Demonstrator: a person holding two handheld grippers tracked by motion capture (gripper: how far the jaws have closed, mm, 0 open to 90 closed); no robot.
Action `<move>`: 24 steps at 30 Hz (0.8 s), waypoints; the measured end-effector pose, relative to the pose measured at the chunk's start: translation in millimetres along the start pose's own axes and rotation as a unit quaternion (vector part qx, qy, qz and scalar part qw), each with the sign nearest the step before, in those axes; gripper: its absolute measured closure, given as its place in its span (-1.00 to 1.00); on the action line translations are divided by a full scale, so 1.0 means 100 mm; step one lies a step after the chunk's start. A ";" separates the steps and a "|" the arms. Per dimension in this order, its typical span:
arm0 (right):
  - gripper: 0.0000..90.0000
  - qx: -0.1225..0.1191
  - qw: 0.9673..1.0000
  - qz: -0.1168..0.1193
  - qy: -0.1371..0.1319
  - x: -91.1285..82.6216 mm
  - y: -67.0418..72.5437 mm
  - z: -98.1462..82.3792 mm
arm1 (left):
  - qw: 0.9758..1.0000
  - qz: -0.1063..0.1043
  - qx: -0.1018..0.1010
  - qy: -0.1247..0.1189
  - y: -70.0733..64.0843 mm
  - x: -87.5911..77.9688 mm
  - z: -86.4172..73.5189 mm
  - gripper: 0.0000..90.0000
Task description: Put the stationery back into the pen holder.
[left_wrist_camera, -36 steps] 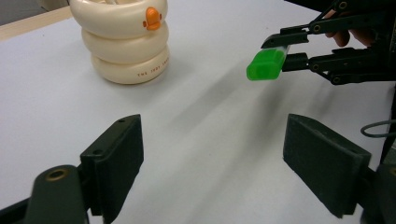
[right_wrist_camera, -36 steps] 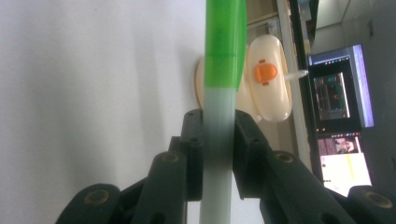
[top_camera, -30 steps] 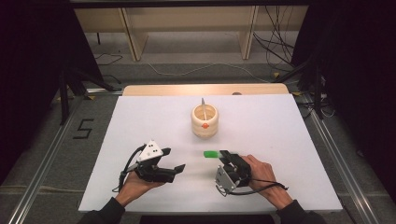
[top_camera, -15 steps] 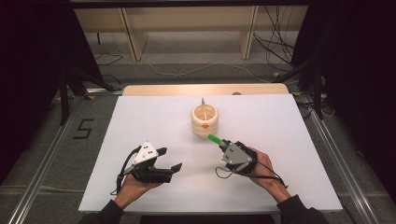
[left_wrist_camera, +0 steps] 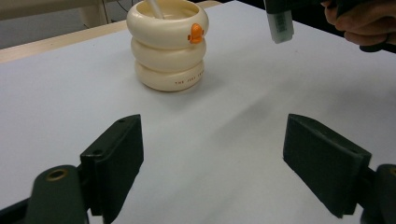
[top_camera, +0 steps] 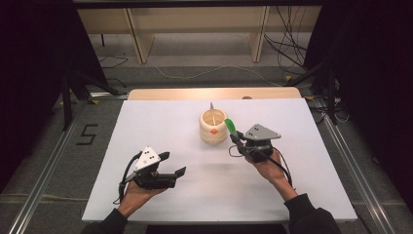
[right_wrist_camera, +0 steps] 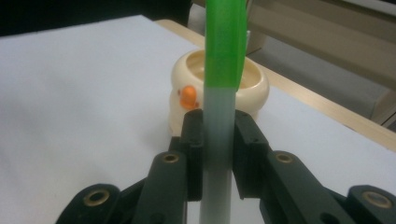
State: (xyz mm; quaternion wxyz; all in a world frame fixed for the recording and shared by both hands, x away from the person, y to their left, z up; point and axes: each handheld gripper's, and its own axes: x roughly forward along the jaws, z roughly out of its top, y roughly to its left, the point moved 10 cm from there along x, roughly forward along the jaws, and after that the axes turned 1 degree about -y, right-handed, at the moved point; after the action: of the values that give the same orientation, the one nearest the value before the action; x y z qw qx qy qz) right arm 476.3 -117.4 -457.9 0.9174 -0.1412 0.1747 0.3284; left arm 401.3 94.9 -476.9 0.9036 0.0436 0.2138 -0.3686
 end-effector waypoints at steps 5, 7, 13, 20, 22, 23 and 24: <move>0.71 0.038 0.999 -0.005 -0.011 0.08 -0.12 0.12 | 1.000 -0.001 -0.005 -0.007 0.02 -0.02 0.02 -0.56; 0.71 0.057 0.998 -0.002 -0.015 0.12 -0.15 0.18 | 1.000 0.001 -0.005 -0.009 0.02 -0.02 0.02 -0.56; 0.71 0.099 0.995 0.005 -0.023 0.25 -0.22 0.32 | 1.000 0.004 -0.012 -0.020 0.05 -0.03 0.04 -0.56; 0.71 0.139 0.990 0.005 -0.032 0.45 -0.31 0.51 | 1.000 0.004 -0.014 -0.020 0.06 -0.02 0.04 -0.57; 0.71 0.139 0.990 0.003 -0.030 0.46 -0.32 0.52 | 1.000 0.003 -0.013 -0.022 0.06 -0.03 0.04 -0.57; 0.71 0.141 0.989 0.002 -0.033 0.50 -0.32 0.54 | 1.000 0.004 -0.014 -0.022 0.06 -0.03 0.05 -0.57; 0.71 0.149 0.988 0.006 -0.036 0.52 -0.32 0.56 | 1.000 0.004 -0.015 -0.023 0.06 -0.03 0.05 -0.58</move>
State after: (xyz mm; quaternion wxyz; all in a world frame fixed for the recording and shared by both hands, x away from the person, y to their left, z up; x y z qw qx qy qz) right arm 547.7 -91.3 -424.3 0.9320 0.0100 0.1894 0.3089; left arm 405.3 100.1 -471.9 0.9102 0.0227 0.1982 -0.3631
